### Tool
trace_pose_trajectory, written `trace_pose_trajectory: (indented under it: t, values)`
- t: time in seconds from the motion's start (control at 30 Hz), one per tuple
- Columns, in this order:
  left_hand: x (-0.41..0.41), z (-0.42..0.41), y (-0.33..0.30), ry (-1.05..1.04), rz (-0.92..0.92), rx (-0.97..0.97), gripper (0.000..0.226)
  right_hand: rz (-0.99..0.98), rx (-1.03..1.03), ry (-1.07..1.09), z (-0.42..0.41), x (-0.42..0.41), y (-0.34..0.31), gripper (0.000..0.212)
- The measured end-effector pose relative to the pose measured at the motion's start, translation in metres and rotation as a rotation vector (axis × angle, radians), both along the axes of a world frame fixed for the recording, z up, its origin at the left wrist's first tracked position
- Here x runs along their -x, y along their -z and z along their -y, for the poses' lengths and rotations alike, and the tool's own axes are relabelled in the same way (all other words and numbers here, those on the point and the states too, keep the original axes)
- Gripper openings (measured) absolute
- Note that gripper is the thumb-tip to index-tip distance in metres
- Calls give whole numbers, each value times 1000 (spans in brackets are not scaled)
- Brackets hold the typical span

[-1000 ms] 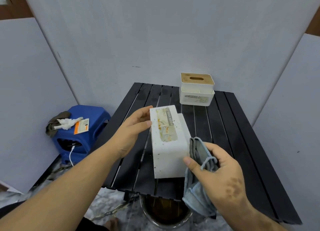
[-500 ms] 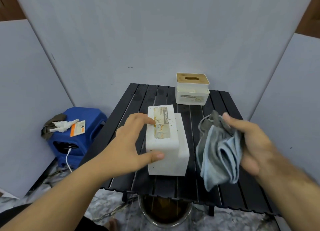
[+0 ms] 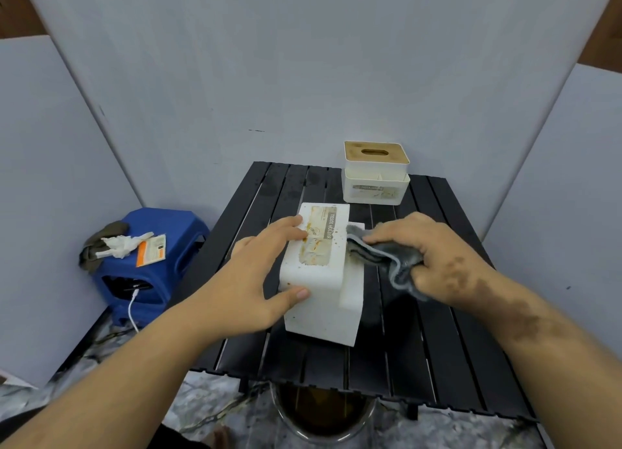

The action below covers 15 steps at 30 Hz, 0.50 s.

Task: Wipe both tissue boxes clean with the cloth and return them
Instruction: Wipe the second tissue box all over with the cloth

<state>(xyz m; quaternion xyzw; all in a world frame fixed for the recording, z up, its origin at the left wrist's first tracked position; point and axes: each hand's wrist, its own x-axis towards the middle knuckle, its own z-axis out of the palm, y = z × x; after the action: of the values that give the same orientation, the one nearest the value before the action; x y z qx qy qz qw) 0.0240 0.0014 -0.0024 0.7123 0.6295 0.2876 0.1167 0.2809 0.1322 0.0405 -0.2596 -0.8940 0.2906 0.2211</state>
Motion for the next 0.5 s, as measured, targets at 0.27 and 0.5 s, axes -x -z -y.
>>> trace_pose_trajectory:
  t: [0.27, 0.5]
  values:
    - [0, 1, 0, -23, 47, 24, 74, -295, 100, 192, -21, 12, 21, 57]
    - [1, 0, 0, -16, 64, 23, 73, -287, -75, 210, -26, 31, 36, 40]
